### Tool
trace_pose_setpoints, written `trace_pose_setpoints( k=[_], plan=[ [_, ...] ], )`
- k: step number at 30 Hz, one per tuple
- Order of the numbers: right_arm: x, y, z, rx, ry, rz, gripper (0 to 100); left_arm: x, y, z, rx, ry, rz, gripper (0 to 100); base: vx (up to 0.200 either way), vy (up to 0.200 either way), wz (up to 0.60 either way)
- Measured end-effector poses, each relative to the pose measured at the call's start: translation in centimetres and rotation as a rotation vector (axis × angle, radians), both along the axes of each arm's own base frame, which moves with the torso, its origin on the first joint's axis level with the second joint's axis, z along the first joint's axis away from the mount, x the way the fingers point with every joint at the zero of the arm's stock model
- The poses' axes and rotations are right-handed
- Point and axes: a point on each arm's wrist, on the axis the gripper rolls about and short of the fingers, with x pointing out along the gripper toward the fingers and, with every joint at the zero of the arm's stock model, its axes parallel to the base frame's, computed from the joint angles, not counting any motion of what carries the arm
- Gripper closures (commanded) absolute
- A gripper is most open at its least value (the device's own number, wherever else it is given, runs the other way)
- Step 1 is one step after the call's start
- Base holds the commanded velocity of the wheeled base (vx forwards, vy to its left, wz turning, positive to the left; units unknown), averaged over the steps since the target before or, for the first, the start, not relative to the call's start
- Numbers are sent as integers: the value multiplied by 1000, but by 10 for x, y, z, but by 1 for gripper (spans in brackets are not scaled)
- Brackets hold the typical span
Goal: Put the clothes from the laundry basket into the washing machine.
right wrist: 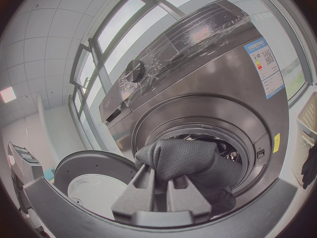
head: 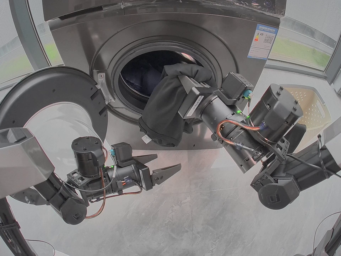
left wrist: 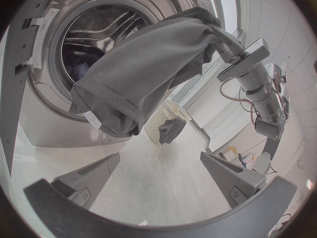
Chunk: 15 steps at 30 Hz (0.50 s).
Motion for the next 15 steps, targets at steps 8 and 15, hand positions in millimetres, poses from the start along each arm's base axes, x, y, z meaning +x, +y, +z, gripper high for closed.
trace_pose_setpoints(
  k=[8,15],
  plan=[
    [0,0,0,0,0,0,100,15,0,-2,-7,-14,79,0,0,0,0],
    [0,0,0,0,1,-2,100,28,-5,-2,-16,-36,124,0,0,0,0]
  ],
)
